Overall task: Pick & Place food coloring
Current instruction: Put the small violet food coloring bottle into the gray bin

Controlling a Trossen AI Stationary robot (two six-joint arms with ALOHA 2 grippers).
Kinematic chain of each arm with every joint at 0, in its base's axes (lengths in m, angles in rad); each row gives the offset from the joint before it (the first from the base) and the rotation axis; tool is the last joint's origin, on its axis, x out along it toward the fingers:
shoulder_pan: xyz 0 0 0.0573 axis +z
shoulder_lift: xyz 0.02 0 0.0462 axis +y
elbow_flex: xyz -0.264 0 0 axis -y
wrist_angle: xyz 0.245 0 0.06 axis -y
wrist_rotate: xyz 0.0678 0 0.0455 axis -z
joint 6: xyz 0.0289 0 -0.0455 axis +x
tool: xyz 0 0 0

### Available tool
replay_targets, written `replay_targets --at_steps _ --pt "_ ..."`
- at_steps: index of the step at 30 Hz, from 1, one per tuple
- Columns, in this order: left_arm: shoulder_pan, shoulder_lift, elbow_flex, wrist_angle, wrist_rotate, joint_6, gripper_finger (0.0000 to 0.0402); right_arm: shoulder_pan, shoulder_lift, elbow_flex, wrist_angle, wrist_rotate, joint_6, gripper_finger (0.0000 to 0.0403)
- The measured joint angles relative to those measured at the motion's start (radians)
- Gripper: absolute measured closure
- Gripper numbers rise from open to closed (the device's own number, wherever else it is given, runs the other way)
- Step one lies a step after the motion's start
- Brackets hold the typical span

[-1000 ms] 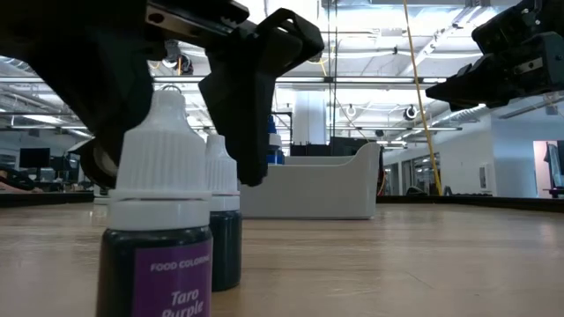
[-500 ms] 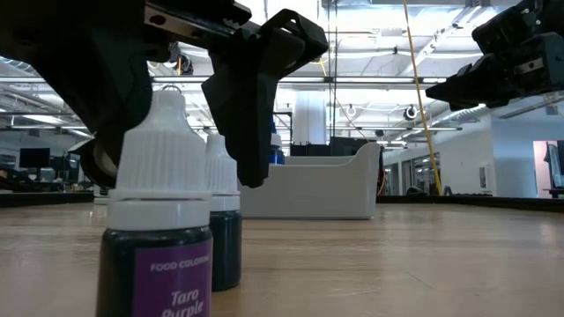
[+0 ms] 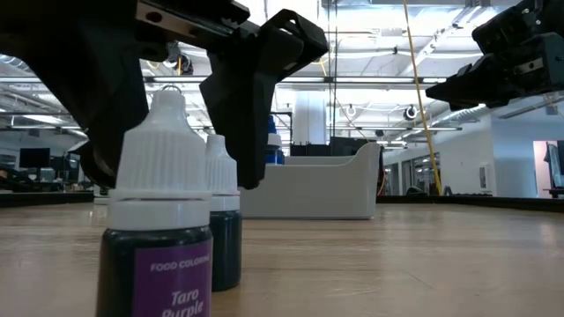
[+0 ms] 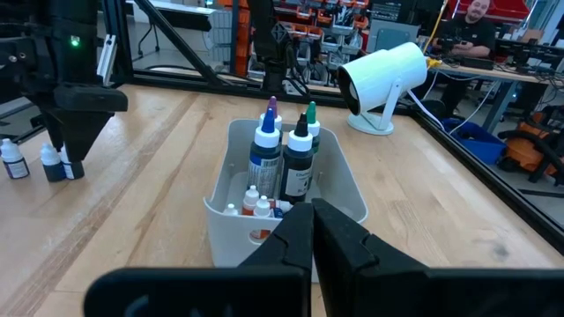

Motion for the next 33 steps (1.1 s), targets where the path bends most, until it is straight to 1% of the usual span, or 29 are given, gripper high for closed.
replay_targets --at_steps 19,29,33 --pt "0.006 0.0 0.0 0.004 0.0 -0.037 0.0174 0.0 0.0 0.0 0.0 0.0 0.006 0.0403" --pt "0.012 0.0 0.0 0.077 -0.001 -0.048 0.0174 0.0 0.0 0.0 0.0 0.0 0.005 0.0403" --pt "0.011 0.0 0.0 0.077 0.0 -0.042 0.0174 0.0 0.0 0.0 0.0 0.0 0.004 0.0403"
